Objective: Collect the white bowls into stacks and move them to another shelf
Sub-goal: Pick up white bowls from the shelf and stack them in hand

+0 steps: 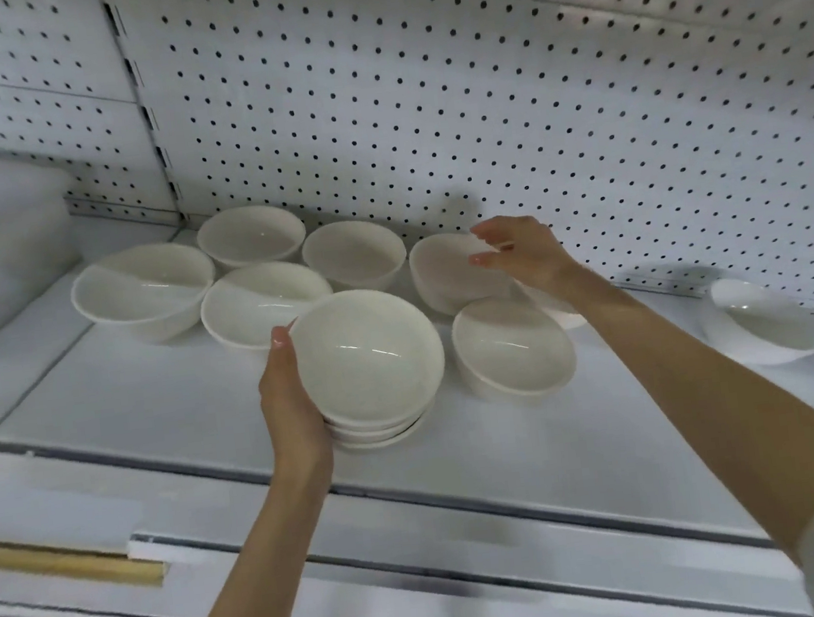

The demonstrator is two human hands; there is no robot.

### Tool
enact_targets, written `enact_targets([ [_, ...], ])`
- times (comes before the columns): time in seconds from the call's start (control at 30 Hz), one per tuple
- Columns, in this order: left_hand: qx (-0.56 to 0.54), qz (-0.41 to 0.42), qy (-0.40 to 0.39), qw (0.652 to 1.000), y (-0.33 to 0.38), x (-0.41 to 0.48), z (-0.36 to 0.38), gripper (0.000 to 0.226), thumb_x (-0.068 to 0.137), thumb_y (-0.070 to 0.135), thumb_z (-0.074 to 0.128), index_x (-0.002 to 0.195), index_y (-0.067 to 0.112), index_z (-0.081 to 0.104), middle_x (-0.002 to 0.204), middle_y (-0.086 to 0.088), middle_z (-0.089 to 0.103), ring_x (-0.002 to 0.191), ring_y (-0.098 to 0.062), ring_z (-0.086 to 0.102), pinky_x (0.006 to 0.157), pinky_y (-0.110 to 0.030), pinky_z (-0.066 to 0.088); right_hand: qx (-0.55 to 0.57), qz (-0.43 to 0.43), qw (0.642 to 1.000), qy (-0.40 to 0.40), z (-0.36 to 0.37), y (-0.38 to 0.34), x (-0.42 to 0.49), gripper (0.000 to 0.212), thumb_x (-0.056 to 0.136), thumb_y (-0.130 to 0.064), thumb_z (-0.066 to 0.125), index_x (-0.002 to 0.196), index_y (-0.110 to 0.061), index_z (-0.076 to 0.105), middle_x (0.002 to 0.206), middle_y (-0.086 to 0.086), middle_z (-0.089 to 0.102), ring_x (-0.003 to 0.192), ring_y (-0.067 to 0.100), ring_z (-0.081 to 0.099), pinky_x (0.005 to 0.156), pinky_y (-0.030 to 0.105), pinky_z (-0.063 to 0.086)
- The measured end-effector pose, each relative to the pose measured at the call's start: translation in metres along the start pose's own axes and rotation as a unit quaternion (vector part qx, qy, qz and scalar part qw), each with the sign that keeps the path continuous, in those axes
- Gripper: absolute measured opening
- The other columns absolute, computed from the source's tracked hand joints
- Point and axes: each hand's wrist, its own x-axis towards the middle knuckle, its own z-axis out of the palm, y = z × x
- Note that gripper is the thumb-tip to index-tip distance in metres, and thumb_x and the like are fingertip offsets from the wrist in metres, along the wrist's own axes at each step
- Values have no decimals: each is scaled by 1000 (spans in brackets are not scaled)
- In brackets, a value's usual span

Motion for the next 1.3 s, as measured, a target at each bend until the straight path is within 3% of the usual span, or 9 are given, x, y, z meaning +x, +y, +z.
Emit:
enact_targets([
  [0.27,16,29,25,999,-9,-1,9,38,104,36,27,94,30,63,96,10,67,89,-5,62,69,-19,49,-49,1,997,-66,-3,16,48,44,81,-14,76,123,-11,63,122,5,65,113,20,61,99,24,40],
  [0.43,23,31,24,999,-9,-1,10,39,104,34,27,92,28,63,89,14,68,74,7,65,61,-10,50,-4,11,995,-101,-3,24,63,45,80,-9,76,122,-6,62,121,9,65,113,22,60,100,28,43],
  [0.5,33,28,14,999,-9,-1,9,39,104,35,27,93,27,64,91,11,69,80,3,65,65,-12,51,14,18,992,-123,-2,27,68,44,80,-8,76,122,-5,62,121,11,65,111,23,61,91,25,49],
  [0.57,43,26,6,999,-9,-2,7,40,104,37,26,93,28,64,93,11,69,85,0,63,67,-14,51,25,32,991,-131,-2,27,69,44,81,-10,75,123,-7,62,121,12,65,107,22,61,68,15,50],
  [0.63,45,28,6,999,-8,-2,6,40,103,38,26,94,29,65,95,12,70,87,-1,64,69,-14,51,31,46,990,-131,-2,26,71,45,81,-13,76,123,-9,62,121,11,64,109,25,60,59,20,48],
  [0.77,43,28,7,999,-7,-3,7,39,103,38,27,100,28,64,105,6,69,96,-6,63,79,-22,49,41,53,989,-130,-1,26,72,41,83,-8,73,123,-9,62,121,12,62,106,24,59,64,27,49],
  [1.07,47,22,-8,999,-8,-1,3,40,103,38,27,111,24,64,114,0,68,105,-13,63,77,-23,48,122,61,985,-103,-6,24,66,35,85,6,65,116,-8,66,98,6,69,93,23,62,64,29,52],
  [1.17,50,20,-12,998,-9,0,2,42,103,38,27,116,22,64,115,0,69,109,-16,63,78,-24,48,154,54,984,-74,-10,20,65,36,84,7,65,116,-9,66,104,10,68,90,21,64,72,31,56],
  [1.3,82,55,12,995,-11,0,-1,40,104,36,30,128,24,59,127,5,63,121,-15,56,99,-36,46,170,28,985,-9,-18,10,60,33,82,7,66,111,-8,69,107,13,68,96,21,62,78,30,53],
])
